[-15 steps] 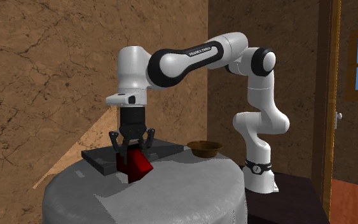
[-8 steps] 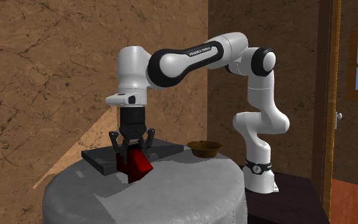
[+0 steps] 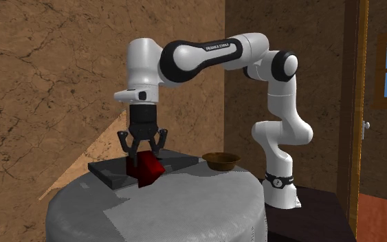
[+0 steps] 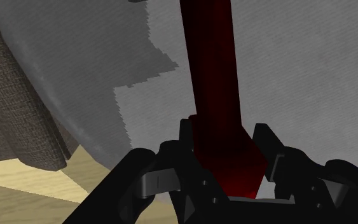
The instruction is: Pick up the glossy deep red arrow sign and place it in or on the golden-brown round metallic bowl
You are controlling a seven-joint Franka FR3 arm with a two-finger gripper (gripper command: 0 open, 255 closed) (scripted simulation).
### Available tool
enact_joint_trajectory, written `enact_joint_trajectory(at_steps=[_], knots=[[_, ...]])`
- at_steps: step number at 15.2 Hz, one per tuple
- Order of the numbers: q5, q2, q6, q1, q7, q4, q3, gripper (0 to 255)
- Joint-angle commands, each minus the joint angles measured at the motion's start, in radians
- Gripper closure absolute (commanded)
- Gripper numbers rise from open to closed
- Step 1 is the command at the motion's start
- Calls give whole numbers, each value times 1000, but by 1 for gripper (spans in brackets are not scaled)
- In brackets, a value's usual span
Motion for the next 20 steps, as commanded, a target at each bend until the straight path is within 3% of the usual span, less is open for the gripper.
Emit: enact_joint_trajectory(at_steps=[1, 16, 20], knots=[[-6, -6, -26, 0, 4, 22, -3, 255], [-22, -18, -221, -19, 25, 210, -14, 255], [-158, -231, -154, 71, 77, -18, -39, 255]])
